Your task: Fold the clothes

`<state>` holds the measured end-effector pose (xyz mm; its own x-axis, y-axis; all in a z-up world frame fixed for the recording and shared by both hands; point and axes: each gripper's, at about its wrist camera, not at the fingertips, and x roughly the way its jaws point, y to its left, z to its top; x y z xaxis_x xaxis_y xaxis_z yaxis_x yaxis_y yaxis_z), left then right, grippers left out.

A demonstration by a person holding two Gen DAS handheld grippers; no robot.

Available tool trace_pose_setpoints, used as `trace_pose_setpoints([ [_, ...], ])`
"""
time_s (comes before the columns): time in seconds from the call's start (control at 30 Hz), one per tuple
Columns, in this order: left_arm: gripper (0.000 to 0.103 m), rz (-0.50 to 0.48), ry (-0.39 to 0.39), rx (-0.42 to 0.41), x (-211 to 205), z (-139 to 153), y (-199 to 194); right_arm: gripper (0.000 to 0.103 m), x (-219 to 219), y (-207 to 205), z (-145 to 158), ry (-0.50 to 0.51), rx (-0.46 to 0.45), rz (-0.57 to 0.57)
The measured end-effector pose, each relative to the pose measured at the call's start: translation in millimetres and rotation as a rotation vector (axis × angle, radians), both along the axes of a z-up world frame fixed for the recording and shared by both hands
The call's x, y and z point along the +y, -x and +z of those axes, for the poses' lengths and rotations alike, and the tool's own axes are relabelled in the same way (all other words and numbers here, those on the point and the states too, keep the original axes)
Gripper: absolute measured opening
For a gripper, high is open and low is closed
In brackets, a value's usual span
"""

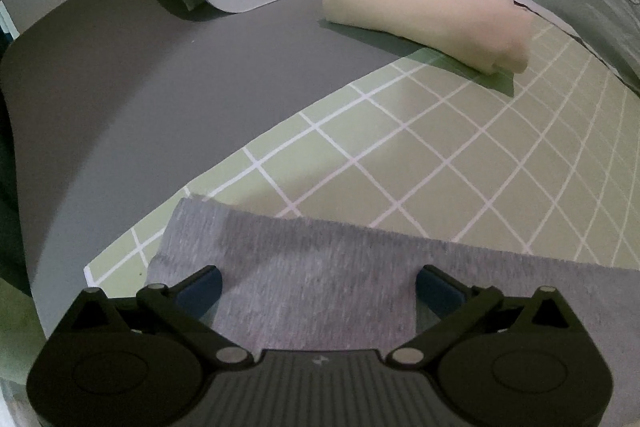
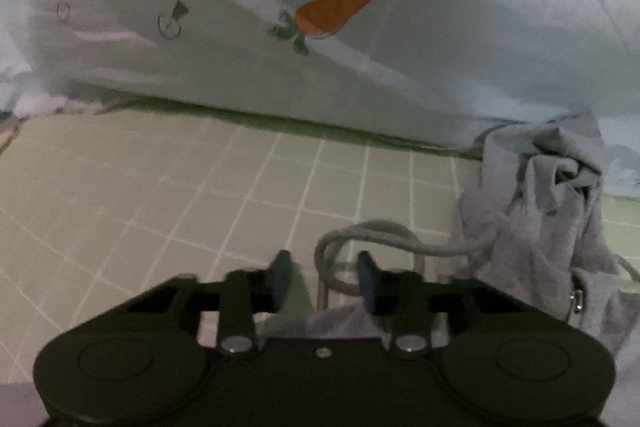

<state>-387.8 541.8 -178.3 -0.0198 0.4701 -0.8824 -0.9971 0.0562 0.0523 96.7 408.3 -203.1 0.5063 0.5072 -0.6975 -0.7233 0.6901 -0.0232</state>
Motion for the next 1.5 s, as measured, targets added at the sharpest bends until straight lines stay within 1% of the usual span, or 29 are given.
trace_pose_setpoints([
  [0.03,0.103,-0.001,-0.001,-0.001,0.0,-0.1,0.2,0.017,-2.1,-1.2,-0.2,-0.017,0.019,-0.003],
  [0.07,0.103,-0.002,-0.003,-0.002,-0.2,-0.1,0.5,0.007,-3.6,-2.3,0.2,-0.028,0.036,-0.012],
  [0.1,0.103,-0.003,-0.004,-0.002,-0.4,-0.2,0.5,0.005,-4.2,-2.2,0.8,-0.029,0.045,-0.011],
  [0.17,0.103,-0.003,-0.007,-0.001,-1.0,-0.3,0.2,0.004,-6.3,-1.9,3.3,-0.035,0.060,-0.013],
  [0.33,0.103,-0.003,0.002,-0.009,0.3,0.3,1.3,0.004,-29.1,5.0,31.7,-0.126,0.058,-0.043],
  [0.57,0.103,0.000,-0.009,-0.007,-1.6,-1.3,0.0,0.004,-110.4,31.7,117.6,-0.315,-0.071,-0.116],
  [0.67,0.103,0.000,-0.012,-0.011,-2.3,-1.5,0.4,0.004,-150.2,41.8,131.6,-0.313,-0.101,-0.171],
  [0.73,0.103,-0.001,-0.009,-0.012,-2.0,-1.3,0.5,0.004,-171.0,46.3,126.7,-0.273,-0.097,-0.208],
  [0.77,0.103,-0.001,-0.008,-0.012,-1.9,-1.1,0.6,0.004,-179.7,47.0,120.2,-0.244,-0.070,-0.229],
  [0.83,0.103,0.000,-0.004,-0.012,-1.5,-0.8,0.4,0.006,-192.5,48.4,102.6,-0.170,0.012,-0.274],
  [0.93,0.103,-0.007,0.007,-0.014,-0.7,0.6,1.2,0.022,-204.3,61.1,77.9,-0.075,0.088,-0.326],
  [0.97,0.103,-0.013,0.011,-0.016,-0.7,1.1,1.7,0.038,-207.4,68.2,71.6,-0.053,0.106,-0.334],
  [1.0,0.103,-0.021,0.014,-0.018,-1.6,1.9,2.7,0.049,-209.2,74.7,66.7,-0.035,0.120,-0.340],
  [1.03,0.103,-0.029,0.016,-0.020,-2.8,2.7,3.8,0.052,-210.1,81.4,61.5,-0.017,0.135,-0.341],
  [1.07,0.103,-0.037,0.015,-0.023,-4.6,3.4,5.1,0.057,-211.0,88.1,56.3,0.002,0.151,-0.342],
  [1.1,0.103,-0.047,0.012,-0.025,-7.4,3.8,6.8,0.066,-211.3,94.0,50.9,0.020,0.165,-0.339],
  [1.13,0.103,-0.055,0.009,-0.025,-10.5,4.1,8.6,0.073,-210.0,99.0,45.3,0.042,0.172,-0.324],
  [1.17,0.103,-0.061,0.007,-0.025,-13.7,4.4,10.3,0.085,-209.1,107.1,40.6,0.066,0.166,-0.310],
  [1.23,0.103,-0.069,0.004,-0.026,-18.5,5.1,14.4,0.095,-207.6,120.2,31.7,0.114,0.146,-0.288],
  [1.33,0.103,-0.078,-0.001,-0.025,-23.8,5.7,22.0,0.097,-211.3,131.2,17.9,0.163,0.159,-0.275],
  [1.43,0.103,-0.082,-0.004,-0.027,-25.9,5.4,28.7,0.099,-216.3,138.8,8.5,0.162,0.186,-0.292],
  [1.5,0.103,-0.083,-0.003,-0.030,-26.1,5.4,31.1,0.099,-218.9,139.1,10.0,0.142,0.185,-0.305],
])
